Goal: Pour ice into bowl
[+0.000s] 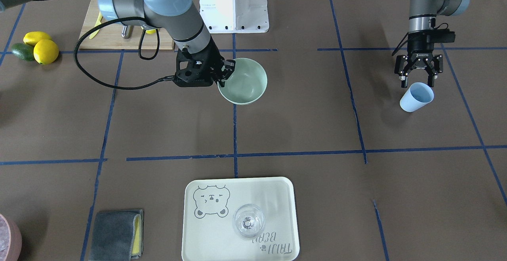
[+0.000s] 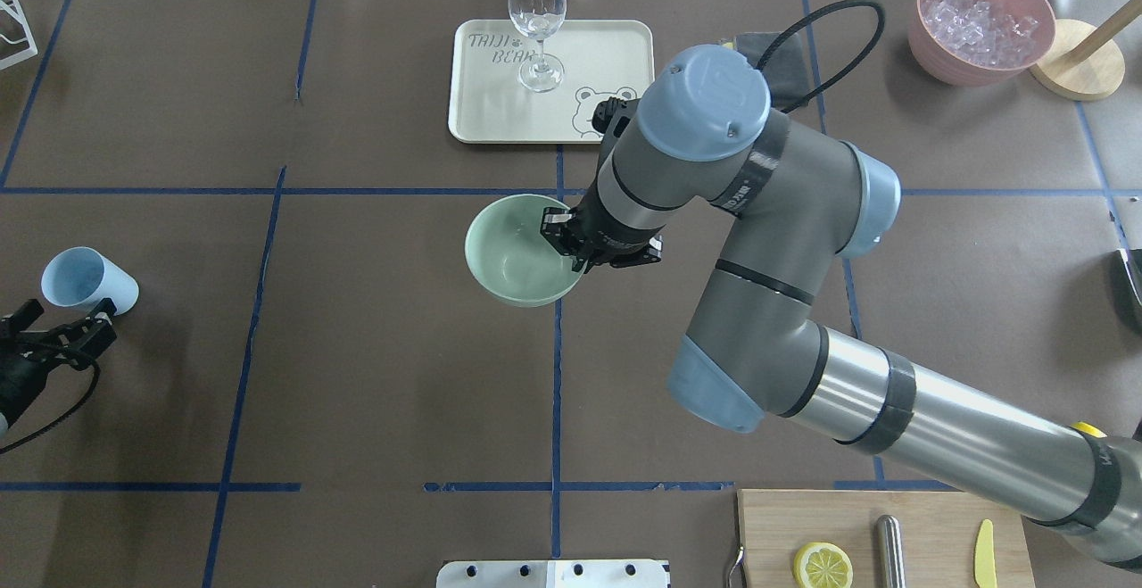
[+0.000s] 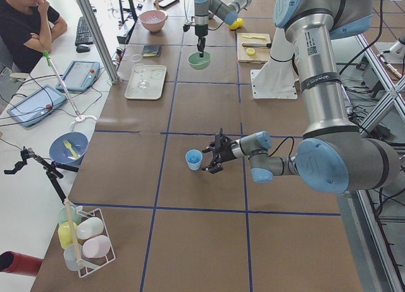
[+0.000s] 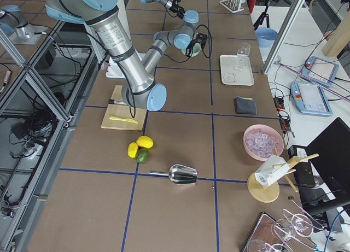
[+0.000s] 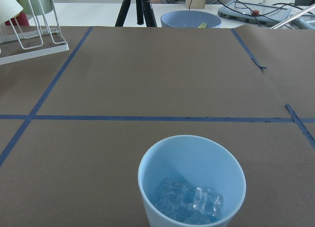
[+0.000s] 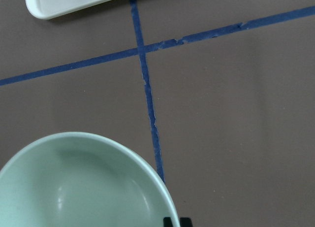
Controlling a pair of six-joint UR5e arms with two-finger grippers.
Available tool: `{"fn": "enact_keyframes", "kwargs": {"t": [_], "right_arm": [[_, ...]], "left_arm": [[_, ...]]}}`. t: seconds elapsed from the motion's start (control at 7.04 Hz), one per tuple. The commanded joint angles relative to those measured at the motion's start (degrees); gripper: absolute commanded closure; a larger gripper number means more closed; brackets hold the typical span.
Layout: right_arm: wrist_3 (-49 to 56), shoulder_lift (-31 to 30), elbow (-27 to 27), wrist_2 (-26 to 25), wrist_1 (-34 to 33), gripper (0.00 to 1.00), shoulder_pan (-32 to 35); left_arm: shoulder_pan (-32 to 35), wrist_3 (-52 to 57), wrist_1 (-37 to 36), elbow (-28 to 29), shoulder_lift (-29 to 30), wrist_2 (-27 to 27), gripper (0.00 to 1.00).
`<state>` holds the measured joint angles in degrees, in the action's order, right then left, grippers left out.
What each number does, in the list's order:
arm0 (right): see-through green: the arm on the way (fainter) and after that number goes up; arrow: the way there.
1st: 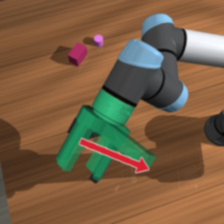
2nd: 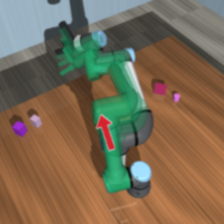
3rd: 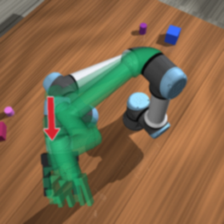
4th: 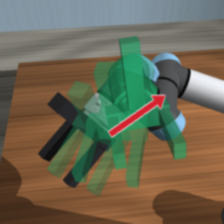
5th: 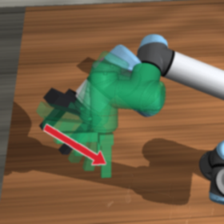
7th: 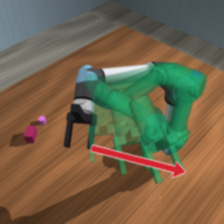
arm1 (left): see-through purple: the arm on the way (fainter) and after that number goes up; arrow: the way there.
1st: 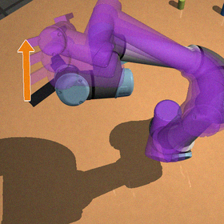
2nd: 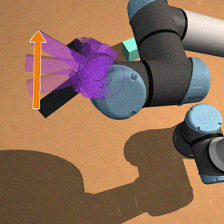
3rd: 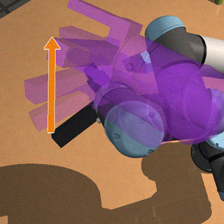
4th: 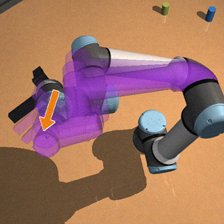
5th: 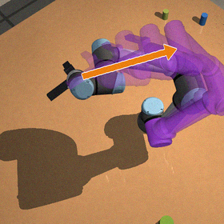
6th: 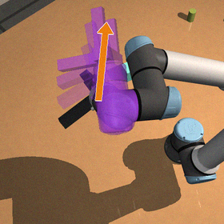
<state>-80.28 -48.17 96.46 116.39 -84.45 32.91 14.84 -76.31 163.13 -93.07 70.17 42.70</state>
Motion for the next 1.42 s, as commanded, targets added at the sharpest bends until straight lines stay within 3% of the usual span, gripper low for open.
{"fn": "enact_keyframes", "kwargs": {"t": [0.0, 0.43, 0.85, 0.99, 1.14, 1.28], "right_arm": [[-0.23, 2.99, -3.65, -2.48, 0.16, 1.0, -2.05], [-0.32, 4.83, -6.02, -3.1, 0.25, 1.0, -2.76], [-0.58, 5.1, -6.02, -3.19, 0.34, 1.0, -3.2], [-1.37, 5.36, -6.11, -3.19, 0.34, 1.0, -3.46], [-1.46, 5.36, -6.2, -3.54, 0.34, 1.0, -4.16], [-1.46, 5.36, -6.37, -4.5, 0.43, 1.0, -5.04]], "left_arm": [[-0.07, 0.11, 0.0, 2.36, 2.59, -5.15, 0.0], [-0.07, 0.55, 0.0, 8.77, 10.05, -8.68, 0.0], [0.02, 0.73, 0.09, 10.45, 9.64, -8.6, 0.03], [0.1, 2.73, 0.7, 10.28, 9.55, -8.69, 0.22], [0.1, 2.83, 0.7, 10.28, 9.37, -8.69, 0.56], [0.37, 2.84, 1.22, 9.58, 9.37, -8.6, 0.99]]}}
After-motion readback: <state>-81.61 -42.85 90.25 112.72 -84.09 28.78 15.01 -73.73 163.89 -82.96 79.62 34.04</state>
